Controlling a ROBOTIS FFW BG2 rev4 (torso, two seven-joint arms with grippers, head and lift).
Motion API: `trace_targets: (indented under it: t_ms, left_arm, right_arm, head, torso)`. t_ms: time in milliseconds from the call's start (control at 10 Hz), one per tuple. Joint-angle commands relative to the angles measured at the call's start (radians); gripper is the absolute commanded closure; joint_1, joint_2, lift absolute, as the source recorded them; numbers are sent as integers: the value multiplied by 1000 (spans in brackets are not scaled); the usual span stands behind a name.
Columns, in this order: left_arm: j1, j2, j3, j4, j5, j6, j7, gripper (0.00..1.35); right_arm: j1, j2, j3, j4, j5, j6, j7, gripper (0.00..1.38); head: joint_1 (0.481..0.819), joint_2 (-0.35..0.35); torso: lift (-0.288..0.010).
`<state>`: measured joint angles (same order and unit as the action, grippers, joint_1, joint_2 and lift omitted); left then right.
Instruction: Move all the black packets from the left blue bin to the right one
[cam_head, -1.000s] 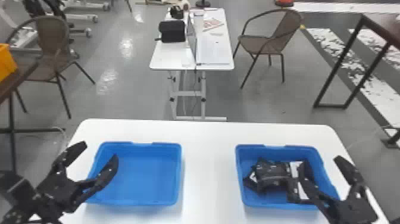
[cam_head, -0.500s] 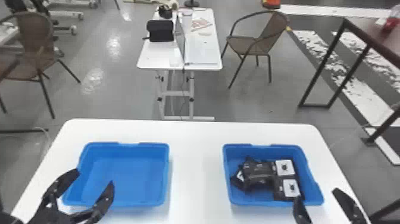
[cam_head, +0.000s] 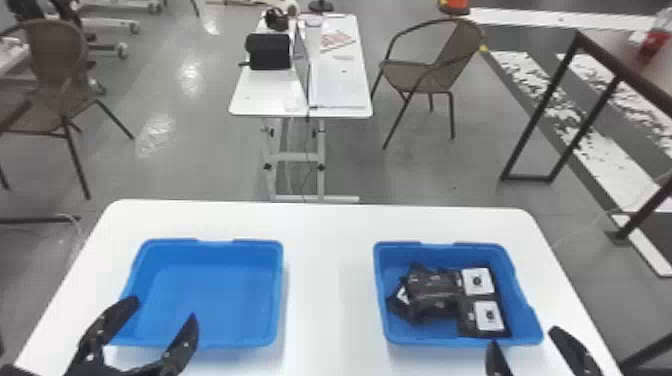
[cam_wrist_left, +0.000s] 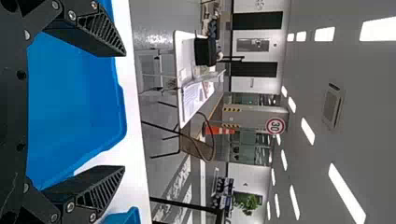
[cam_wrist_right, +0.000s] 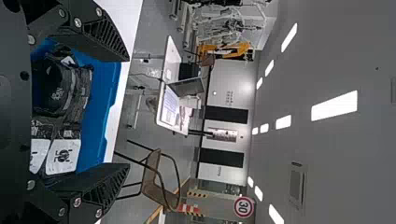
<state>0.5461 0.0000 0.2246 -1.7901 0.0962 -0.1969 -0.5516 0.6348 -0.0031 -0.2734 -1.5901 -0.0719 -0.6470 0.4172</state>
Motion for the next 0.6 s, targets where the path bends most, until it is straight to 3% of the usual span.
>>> trace_targets:
  t_ms: [0, 500]
  left_arm:
    - [0, -3, -4, 0, 0, 7, 1, 180]
    - [0, -3, -4, 0, 11, 28, 1, 180]
  right_arm:
    - [5, 4, 0, -4, 0, 3, 0, 236]
    - [5, 4, 0, -2, -5, 9, 0, 243]
  head:
    - [695, -82]
    - [695, -88]
  torso:
    - [0]
    - [0]
